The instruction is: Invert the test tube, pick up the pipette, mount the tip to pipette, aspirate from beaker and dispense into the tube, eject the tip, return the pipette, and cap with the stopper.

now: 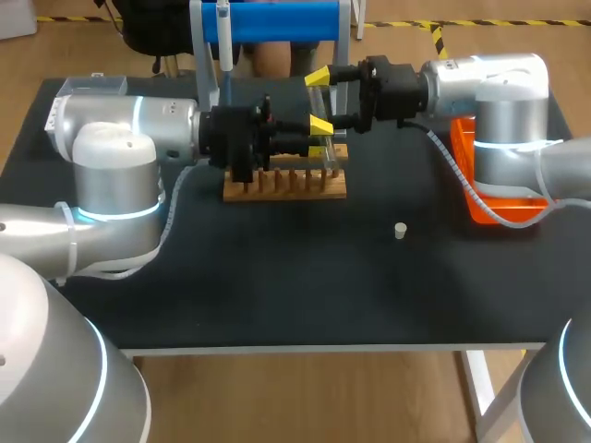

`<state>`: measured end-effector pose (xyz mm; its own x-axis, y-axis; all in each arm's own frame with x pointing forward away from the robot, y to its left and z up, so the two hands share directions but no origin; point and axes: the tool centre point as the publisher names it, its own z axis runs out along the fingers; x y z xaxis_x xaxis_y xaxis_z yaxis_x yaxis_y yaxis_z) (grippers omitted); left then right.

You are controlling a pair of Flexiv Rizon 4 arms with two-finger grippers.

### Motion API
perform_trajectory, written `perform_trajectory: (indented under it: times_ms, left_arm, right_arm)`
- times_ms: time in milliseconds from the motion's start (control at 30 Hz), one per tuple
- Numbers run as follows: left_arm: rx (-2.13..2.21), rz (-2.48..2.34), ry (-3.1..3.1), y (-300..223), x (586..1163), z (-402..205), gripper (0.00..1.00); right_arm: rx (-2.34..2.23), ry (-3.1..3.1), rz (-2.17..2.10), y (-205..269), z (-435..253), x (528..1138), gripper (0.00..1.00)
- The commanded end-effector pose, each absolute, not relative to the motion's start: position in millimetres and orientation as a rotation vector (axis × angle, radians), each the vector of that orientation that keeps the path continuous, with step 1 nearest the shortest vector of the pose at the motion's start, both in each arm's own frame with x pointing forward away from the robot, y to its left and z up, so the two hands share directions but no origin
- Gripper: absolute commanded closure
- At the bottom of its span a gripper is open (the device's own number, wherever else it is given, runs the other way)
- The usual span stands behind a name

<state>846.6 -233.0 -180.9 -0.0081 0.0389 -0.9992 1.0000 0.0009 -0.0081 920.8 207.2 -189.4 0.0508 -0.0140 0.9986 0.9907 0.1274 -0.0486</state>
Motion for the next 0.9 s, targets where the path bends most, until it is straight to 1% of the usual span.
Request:
perform_trajectory:
  times_ms: [33, 200, 367, 467, 633, 900]
  left_arm:
    - [1.233, -1.194, 1.242, -232.8, 846.3, -181.1, 1.00]
    - [1.233, -1.194, 1.242, -232.8, 846.3, -181.1, 1.00]
    - [1.233, -1.194, 1.242, -232.8, 846.3, -181.1, 1.00]
    - [1.233, -1.194, 1.242, -232.8, 846.3, -181.1, 1.00]
    - [1.233, -1.194, 1.242, -232.8, 846.3, -181.1, 1.00]
    - [1.233, -1.194, 1.242, -232.8, 846.3, -181.1, 1.00]
  right_arm:
    - [-1.128, -1.220, -1.089, 207.0, -189.0, 919.9, 0.00]
    - [-1.128, -1.220, -1.089, 207.0, -189.0, 919.9, 0.00]
    - [-1.085, -1.639, -1.398, 186.1, -179.9, 907.4, 0.00]
    - [-1.035, -1.801, -1.511, 168.7, -181.3, 908.6, 0.00]
    - [-0.948, -2.115, -1.864, 139.1, -190.4, 915.5, 0.00]
    - [-0.948, -2.115, -1.864, 139.1, -190.4, 915.5, 0.00]
